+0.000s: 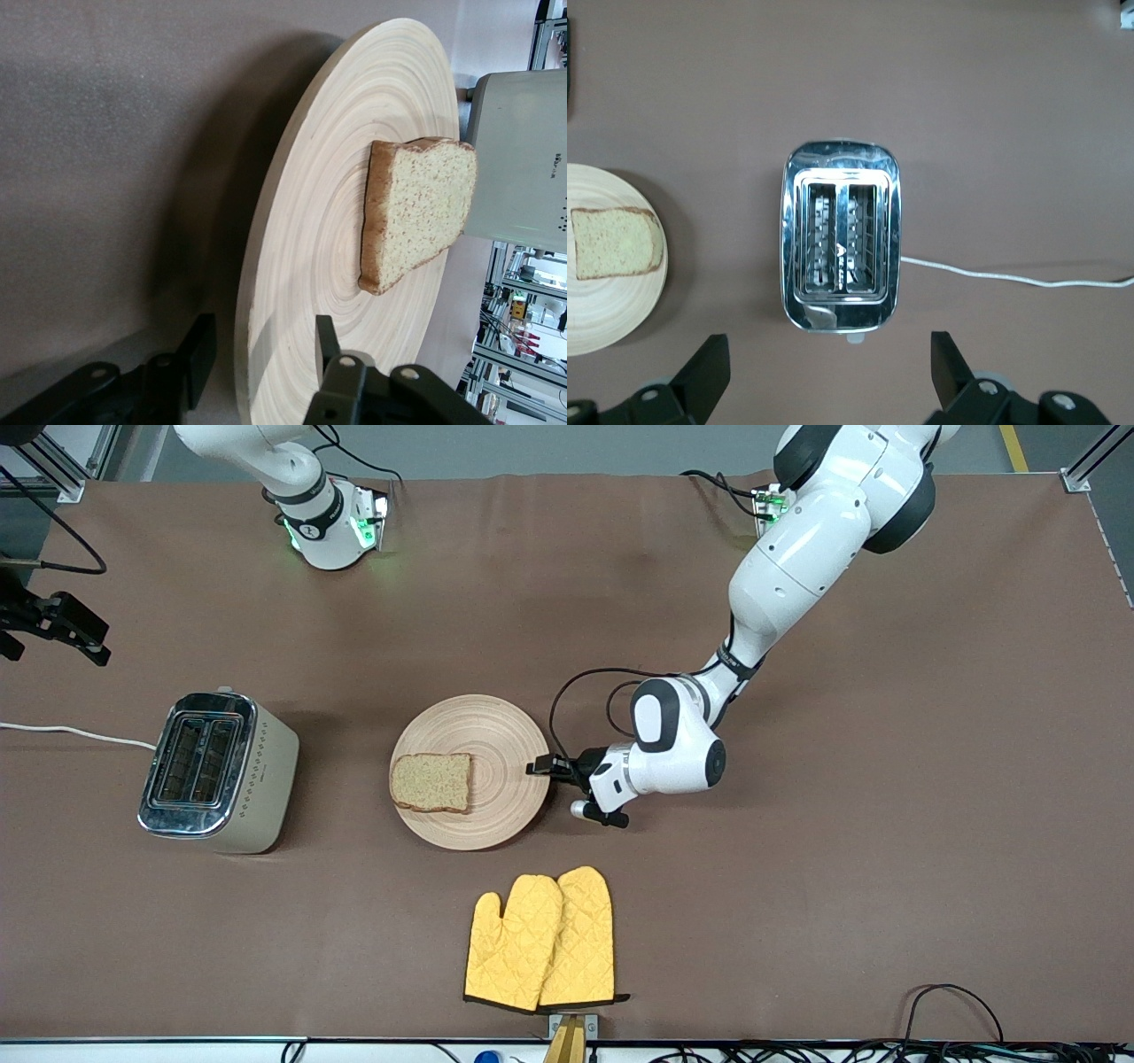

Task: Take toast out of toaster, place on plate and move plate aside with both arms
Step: 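Close the left gripper on the wooden plate rim, then drag the plate with the left gripper away from the toaster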

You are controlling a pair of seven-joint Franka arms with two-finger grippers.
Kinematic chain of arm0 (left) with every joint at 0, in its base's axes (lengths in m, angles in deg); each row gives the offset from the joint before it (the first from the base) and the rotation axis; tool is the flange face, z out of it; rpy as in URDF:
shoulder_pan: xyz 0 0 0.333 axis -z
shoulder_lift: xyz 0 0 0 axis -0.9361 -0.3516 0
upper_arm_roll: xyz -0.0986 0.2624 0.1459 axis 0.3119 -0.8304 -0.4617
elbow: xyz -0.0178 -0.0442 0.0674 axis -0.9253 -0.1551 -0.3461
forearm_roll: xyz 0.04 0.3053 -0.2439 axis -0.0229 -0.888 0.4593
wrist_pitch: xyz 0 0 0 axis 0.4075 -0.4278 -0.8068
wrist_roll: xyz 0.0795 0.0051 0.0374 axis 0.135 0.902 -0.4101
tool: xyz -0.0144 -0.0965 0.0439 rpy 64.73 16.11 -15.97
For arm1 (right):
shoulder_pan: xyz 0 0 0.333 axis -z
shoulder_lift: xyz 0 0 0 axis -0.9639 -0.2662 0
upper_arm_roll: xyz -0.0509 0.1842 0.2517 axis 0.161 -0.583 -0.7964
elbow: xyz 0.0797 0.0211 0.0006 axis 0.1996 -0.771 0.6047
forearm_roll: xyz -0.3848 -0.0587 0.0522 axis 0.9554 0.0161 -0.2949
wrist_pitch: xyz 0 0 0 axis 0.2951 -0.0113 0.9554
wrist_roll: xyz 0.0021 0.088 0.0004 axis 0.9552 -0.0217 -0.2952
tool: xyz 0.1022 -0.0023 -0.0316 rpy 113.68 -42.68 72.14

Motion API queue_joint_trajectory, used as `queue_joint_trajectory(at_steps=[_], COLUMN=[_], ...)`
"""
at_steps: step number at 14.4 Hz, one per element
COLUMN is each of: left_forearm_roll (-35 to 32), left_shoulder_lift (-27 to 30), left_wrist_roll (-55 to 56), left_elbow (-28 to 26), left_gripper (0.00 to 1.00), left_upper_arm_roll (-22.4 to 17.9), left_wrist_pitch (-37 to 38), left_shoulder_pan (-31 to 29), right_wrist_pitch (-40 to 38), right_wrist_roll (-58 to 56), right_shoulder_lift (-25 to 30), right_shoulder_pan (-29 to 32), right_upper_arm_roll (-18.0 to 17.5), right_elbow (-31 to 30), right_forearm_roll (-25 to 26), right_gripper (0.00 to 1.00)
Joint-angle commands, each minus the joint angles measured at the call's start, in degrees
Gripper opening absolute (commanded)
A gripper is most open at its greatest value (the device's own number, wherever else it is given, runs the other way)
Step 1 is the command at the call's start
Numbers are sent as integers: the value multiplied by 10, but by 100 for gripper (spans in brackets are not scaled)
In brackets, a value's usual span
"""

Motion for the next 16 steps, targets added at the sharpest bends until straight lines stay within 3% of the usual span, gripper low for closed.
queue_joint_trajectory(at_steps=[1,2,3,8,9,10,12,13,14,16], left_forearm_roll=[17,17,17,20,27,27,26,20,17,15], left_shoulder_lift=[-6,-6,-6,1,8,14,16,17,18,38], left_wrist_roll=[-11,-11,-11,-42,-49,-57,-94,-107,-114,-143], left_elbow=[13,13,13,8,2,-6,-21,-29,-37,-66], left_gripper=[9,2,0,0,0,0,0,0,0,0], left_upper_arm_roll=[1,1,1,3,21,46,118,152,176,187], left_wrist_pitch=[-5,-6,-6,2,4,4,8,20,37,94], left_shoulder_pan=[1,0,0,-31,-51,-83,-171,-216,-254,-319], right_wrist_pitch=[9,8,5,9,10,8,2,1,-20,-96], right_wrist_roll=[-12,-14,-14,-17,-17,-18,-38,-45,-41,-35], right_shoulder_lift=[-22,-22,-22,-33,-42,-51,-52,-52,-53,-81], right_shoulder_pan=[7,10,10,25,32,64,202,227,225,229], right_upper_arm_roll=[0,0,0,0,-5,-27,-163,-187,-188,-187], right_elbow=[19,22,22,19,19,21,35,49,71,111], right_forearm_roll=[-14,-14,-14,-40,-46,-59,-64,-64,-62,-62], right_gripper=[100,100,100,100,100,100,100,100,100,100])
